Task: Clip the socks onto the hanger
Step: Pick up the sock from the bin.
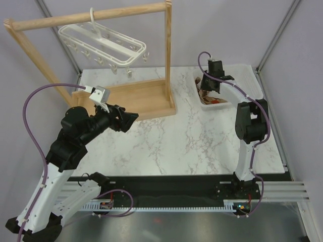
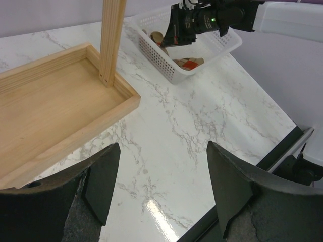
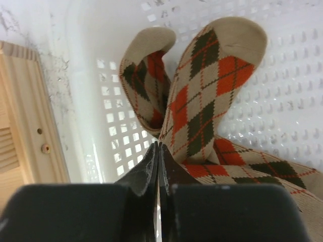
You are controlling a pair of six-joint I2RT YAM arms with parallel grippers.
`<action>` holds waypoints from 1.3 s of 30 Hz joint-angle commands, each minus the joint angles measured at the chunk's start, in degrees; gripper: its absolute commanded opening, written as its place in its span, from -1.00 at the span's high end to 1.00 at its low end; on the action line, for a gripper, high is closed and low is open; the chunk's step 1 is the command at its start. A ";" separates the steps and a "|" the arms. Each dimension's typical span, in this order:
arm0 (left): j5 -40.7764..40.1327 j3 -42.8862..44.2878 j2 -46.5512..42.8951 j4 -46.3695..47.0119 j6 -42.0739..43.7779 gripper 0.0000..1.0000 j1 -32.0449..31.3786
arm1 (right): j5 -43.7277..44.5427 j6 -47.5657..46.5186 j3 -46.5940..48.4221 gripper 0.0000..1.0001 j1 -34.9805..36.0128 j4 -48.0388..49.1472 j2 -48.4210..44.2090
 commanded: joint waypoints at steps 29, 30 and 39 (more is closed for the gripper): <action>5.42 0.10 -0.51 1.30 -3.60 -0.56 0.11 | -3.93 -1.88 4.89 1.00 -2.46 -3.96 -9.42; 5.69 0.19 -0.34 1.30 -3.87 -0.56 0.11 | -3.30 -2.32 6.65 1.00 -2.63 -5.29 -10.03; 12.28 -1.56 1.68 4.72 -6.15 -0.64 0.11 | -6.45 -1.71 7.91 1.00 -3.42 -9.08 -21.37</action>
